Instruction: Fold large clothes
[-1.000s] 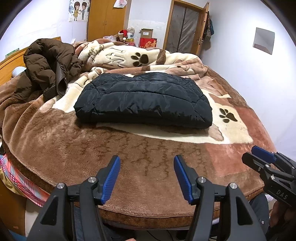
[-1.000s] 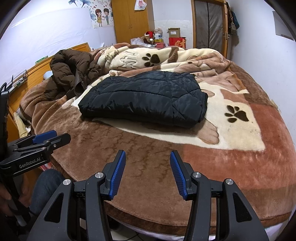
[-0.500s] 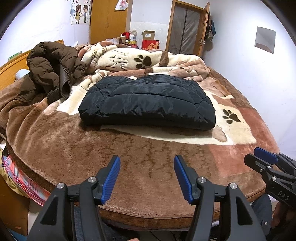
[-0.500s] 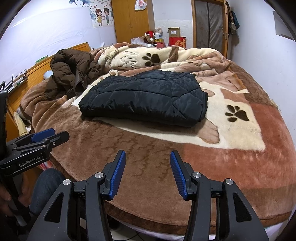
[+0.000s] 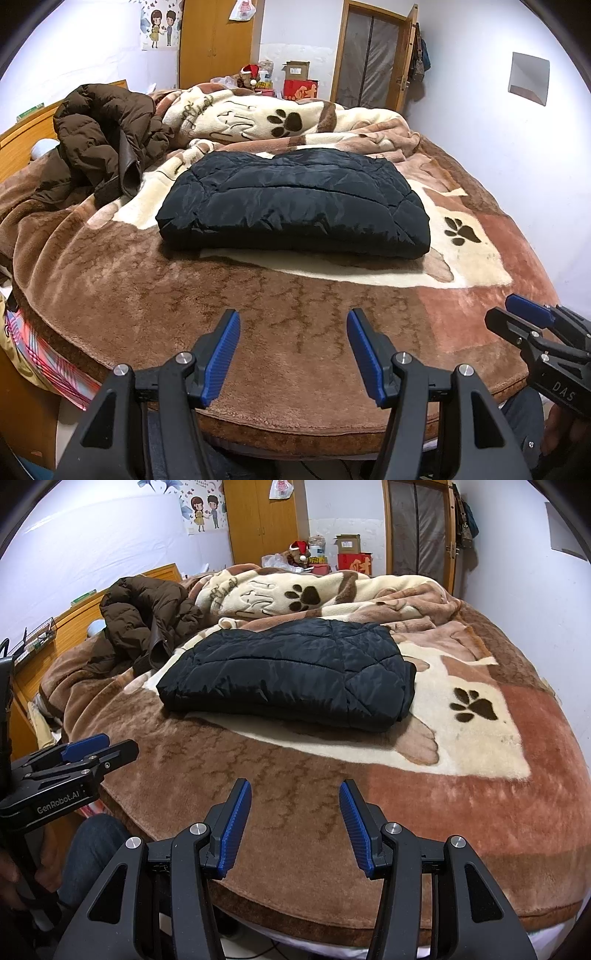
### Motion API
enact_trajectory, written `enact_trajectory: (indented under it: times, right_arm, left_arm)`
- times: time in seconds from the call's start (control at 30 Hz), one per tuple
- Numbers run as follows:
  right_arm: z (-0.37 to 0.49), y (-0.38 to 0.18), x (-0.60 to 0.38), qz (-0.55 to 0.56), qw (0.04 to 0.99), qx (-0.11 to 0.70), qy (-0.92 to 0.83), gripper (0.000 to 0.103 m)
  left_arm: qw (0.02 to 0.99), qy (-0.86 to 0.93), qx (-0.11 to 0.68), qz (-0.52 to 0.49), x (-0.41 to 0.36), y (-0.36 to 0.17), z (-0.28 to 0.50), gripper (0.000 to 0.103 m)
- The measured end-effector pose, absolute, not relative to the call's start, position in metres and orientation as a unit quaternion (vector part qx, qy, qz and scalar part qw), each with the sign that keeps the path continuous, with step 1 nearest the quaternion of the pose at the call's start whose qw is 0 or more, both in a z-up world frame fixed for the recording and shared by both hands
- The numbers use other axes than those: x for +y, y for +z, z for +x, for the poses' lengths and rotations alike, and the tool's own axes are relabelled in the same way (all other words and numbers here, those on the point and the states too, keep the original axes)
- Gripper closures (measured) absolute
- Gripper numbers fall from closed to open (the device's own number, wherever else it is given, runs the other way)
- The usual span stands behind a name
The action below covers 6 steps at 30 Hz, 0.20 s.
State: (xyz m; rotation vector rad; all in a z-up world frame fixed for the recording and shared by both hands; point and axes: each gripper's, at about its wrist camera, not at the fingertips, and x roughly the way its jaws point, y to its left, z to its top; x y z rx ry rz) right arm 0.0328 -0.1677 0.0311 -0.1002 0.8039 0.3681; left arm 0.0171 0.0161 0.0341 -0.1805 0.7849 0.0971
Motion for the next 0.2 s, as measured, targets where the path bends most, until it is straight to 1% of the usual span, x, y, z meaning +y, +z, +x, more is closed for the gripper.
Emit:
enact_trajectory:
  times: [0.03,0.1,0.2]
  right_arm:
    - [0.0333,0.0304,-0.1689,-0.048,0.902,0.389,0.179,0.052]
    - [0.0324,0.0302,-0.1684,-0.049,0.903,0.389,0.178,0.052]
    - [0.0327,0.0301,-0.1690,-0.048,0.902,0.389,0.179,0.052]
  left_arm:
    - [0.920,0.048,0.380,-0.088,0.0161,0.0344,0.0166,0.036]
    - [0.920,0.050,0.378,-0.090,0.0160,0.0347,0.0162,0.032]
    - [0.920,0.052,0.378,-0.092,0.0170,0.0346,0.0169,0.032]
